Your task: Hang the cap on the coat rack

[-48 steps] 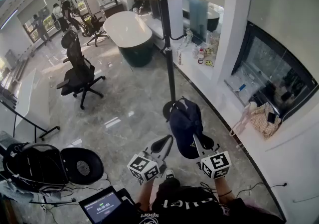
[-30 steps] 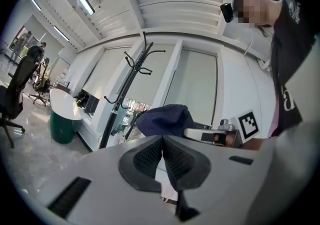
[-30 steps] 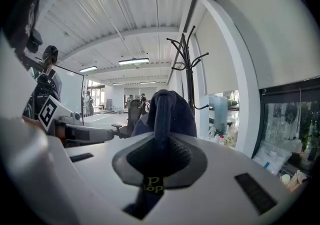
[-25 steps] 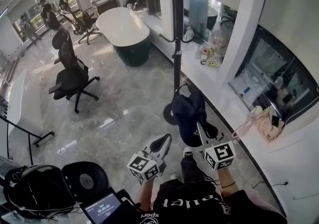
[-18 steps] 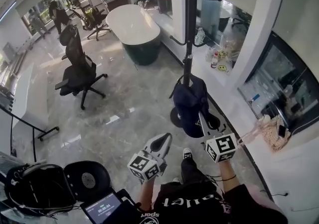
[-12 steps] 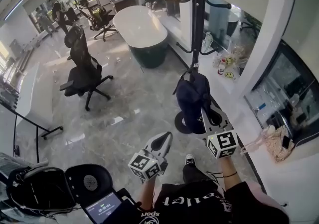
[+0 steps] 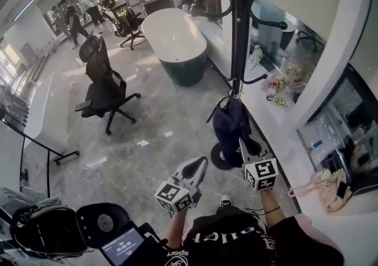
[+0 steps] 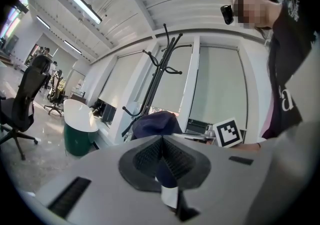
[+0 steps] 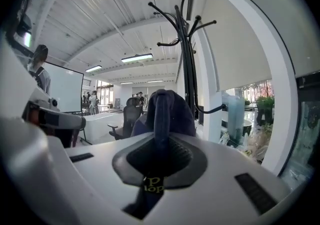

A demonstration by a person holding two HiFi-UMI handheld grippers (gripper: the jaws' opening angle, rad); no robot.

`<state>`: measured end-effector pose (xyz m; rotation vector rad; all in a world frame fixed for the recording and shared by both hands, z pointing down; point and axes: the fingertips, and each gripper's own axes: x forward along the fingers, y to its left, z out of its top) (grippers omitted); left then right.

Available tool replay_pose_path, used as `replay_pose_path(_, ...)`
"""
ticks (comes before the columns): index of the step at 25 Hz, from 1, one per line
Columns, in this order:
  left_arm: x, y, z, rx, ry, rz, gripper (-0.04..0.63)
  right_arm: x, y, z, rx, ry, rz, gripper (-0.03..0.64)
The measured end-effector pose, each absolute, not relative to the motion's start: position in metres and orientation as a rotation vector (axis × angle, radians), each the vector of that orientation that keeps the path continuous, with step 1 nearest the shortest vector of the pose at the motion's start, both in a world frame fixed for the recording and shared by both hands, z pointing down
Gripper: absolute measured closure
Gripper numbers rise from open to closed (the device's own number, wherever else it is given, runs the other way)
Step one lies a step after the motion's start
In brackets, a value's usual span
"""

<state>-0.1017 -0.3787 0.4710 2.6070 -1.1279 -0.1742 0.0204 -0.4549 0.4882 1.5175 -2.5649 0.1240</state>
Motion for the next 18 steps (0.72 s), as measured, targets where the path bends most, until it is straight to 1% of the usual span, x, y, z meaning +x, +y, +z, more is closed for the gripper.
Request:
replay_pose_path(9,-0.087,-0.415,0.475,2.600,-1.140,-0.146,0.591,0.032,-0.501,0.533,1.467,-2.502,0.202,0.580)
replay_pose_path(18,-0.082,-0.419,0.479,2.594,-1.137,-0.121,0.591,0.034,-0.525,0.573,1.420,-2.430,0.314,0.578)
